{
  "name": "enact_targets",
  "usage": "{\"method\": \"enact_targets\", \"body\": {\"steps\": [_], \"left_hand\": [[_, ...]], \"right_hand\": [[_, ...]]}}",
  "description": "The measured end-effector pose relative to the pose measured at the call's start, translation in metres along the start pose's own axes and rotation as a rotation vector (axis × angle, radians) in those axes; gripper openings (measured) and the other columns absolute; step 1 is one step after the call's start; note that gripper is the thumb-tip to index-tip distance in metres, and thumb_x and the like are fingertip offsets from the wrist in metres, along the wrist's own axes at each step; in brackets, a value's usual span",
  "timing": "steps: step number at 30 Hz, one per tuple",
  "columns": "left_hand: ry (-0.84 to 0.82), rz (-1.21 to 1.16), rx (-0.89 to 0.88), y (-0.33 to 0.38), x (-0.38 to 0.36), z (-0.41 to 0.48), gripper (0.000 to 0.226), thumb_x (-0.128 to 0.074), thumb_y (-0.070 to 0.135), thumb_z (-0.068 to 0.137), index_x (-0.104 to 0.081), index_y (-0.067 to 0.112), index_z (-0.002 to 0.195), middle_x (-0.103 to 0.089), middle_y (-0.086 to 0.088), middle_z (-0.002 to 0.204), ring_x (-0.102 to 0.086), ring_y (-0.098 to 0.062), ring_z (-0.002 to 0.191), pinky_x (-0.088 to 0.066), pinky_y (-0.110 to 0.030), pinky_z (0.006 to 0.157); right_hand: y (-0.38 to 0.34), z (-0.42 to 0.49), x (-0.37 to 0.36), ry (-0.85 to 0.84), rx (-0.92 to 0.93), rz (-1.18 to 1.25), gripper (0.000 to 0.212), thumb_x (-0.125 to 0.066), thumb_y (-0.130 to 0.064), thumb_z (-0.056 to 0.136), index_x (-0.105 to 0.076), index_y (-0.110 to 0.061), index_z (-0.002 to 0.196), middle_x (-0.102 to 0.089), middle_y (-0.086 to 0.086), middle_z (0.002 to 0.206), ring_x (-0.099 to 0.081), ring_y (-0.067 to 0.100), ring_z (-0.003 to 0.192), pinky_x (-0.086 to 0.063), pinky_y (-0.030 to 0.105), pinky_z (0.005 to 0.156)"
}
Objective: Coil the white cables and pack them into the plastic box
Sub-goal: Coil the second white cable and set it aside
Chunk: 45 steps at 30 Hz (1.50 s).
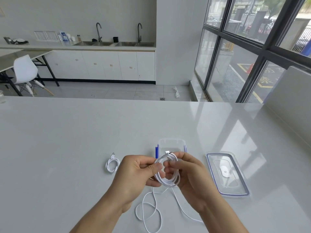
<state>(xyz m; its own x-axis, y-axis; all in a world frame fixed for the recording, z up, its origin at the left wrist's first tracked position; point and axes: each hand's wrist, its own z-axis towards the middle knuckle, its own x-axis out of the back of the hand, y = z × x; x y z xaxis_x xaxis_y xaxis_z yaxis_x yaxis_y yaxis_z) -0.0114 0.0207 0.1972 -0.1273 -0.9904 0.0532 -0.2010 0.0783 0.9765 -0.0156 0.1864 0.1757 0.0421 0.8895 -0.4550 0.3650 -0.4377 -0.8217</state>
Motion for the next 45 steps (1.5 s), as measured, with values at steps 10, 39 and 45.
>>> {"method": "enact_targets", "body": {"steps": [10,39,45], "left_hand": [[0.085,-0.259,0.087,-0.007,0.002,0.001,0.016,-0.065,0.005,0.091,-0.076,-0.004,0.086,-0.075,-0.019,0.078,-0.070,-0.026,0.069,-0.062,-0.036,0.067],[0.131,-0.064,0.090,-0.017,-0.014,-0.005,0.017,-0.069,0.005,0.088,-0.080,0.005,0.075,-0.073,-0.018,0.066,-0.070,-0.032,0.064,-0.063,-0.040,0.063],[0.133,-0.066,0.090,-0.018,-0.013,-0.005,0.019,-0.068,0.005,0.089,-0.079,0.004,0.073,-0.074,-0.020,0.070,-0.068,-0.027,0.060,-0.062,-0.038,0.062]], "right_hand": [[0.011,-0.006,0.002,0.303,0.187,0.382,0.019,-0.058,0.004,0.094,-0.051,-0.011,0.100,-0.075,0.025,0.101,-0.072,0.026,0.076,-0.059,0.034,0.075],[0.020,-0.012,0.023,0.189,0.621,-1.015,0.025,-0.077,-0.006,0.082,-0.080,-0.031,0.085,-0.072,-0.018,0.086,-0.067,0.010,0.069,-0.047,0.013,0.059],[0.025,-0.009,0.021,0.237,0.506,-0.746,0.024,-0.079,-0.007,0.079,-0.071,-0.029,0.078,-0.068,-0.001,0.064,-0.062,0.019,0.058,-0.055,0.041,0.062]]}}
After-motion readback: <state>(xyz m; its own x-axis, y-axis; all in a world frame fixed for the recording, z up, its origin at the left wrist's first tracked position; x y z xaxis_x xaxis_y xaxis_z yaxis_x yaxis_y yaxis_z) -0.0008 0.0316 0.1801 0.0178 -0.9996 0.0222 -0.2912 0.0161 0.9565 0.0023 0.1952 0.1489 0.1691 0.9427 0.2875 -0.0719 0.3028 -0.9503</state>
